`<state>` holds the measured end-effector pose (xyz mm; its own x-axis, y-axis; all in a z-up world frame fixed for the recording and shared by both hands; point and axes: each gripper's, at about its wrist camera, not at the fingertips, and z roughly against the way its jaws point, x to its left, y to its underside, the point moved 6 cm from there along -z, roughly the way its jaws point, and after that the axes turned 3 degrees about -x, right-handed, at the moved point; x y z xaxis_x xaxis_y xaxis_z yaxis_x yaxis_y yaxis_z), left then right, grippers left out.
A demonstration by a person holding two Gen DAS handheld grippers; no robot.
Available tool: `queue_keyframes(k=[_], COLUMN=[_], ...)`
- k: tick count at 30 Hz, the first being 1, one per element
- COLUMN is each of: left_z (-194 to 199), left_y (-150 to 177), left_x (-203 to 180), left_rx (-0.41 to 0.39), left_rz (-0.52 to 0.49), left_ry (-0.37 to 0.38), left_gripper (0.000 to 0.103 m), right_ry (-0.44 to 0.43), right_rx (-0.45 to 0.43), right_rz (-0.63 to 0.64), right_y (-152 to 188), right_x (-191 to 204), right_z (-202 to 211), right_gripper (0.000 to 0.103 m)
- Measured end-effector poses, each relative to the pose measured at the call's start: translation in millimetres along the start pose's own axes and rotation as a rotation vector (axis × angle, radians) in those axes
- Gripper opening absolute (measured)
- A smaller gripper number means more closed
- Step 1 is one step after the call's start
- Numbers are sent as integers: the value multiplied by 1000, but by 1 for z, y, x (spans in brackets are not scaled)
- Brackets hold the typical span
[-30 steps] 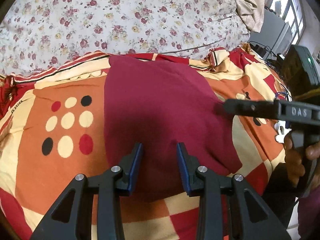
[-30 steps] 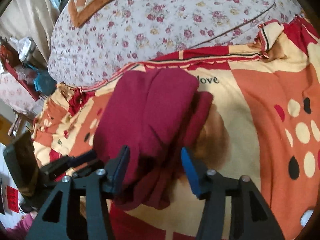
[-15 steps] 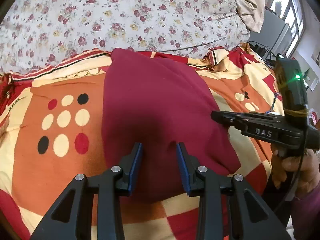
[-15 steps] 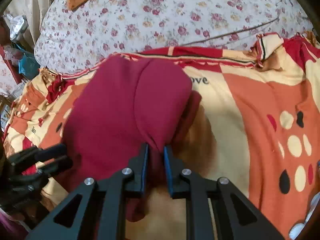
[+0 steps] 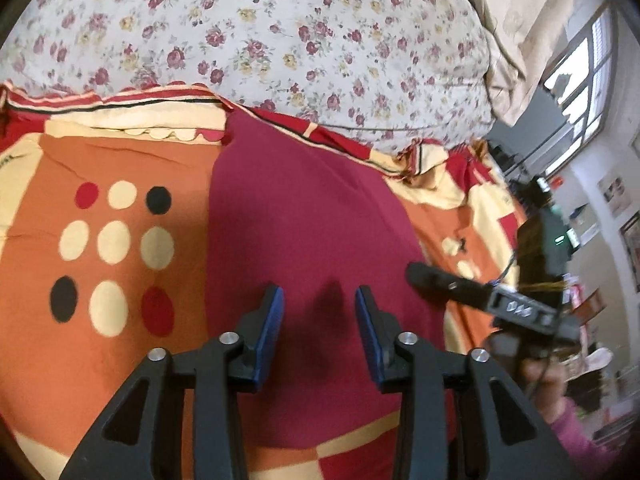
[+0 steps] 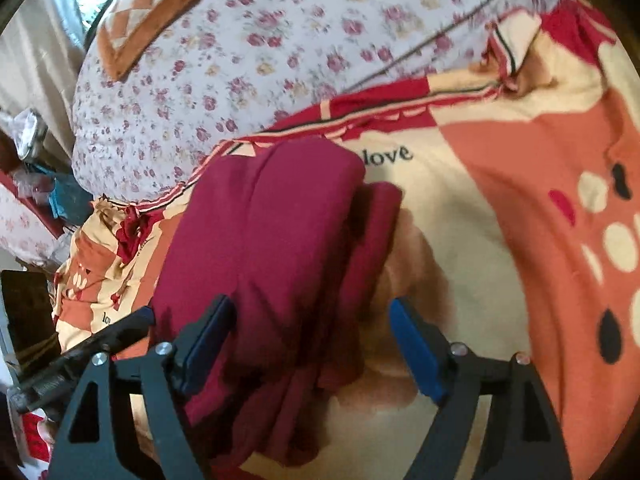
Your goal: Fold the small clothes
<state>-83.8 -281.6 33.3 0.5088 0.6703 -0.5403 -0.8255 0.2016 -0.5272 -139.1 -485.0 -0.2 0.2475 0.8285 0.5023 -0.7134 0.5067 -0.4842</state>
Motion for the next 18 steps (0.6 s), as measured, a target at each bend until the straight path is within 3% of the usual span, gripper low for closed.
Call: queue_keyframes(k=[5,13,18], left_z=[-3,-16,-31], left_y=[-14,-33,-40], left_x=[5,28,25], left_rx=[-21,-55,-35], left_rz=[71,163,138], left_ry=[128,224,266], left_gripper=[39,42,46], right_ry=[-65,-111,-119], right_rx=[7,2,-8], right_rz=[-28,-7,7], right_y=[-4,-10,-12], right_x=[-2,1,2], right_z=[-19,-36,-41], right_gripper=[87,93,97])
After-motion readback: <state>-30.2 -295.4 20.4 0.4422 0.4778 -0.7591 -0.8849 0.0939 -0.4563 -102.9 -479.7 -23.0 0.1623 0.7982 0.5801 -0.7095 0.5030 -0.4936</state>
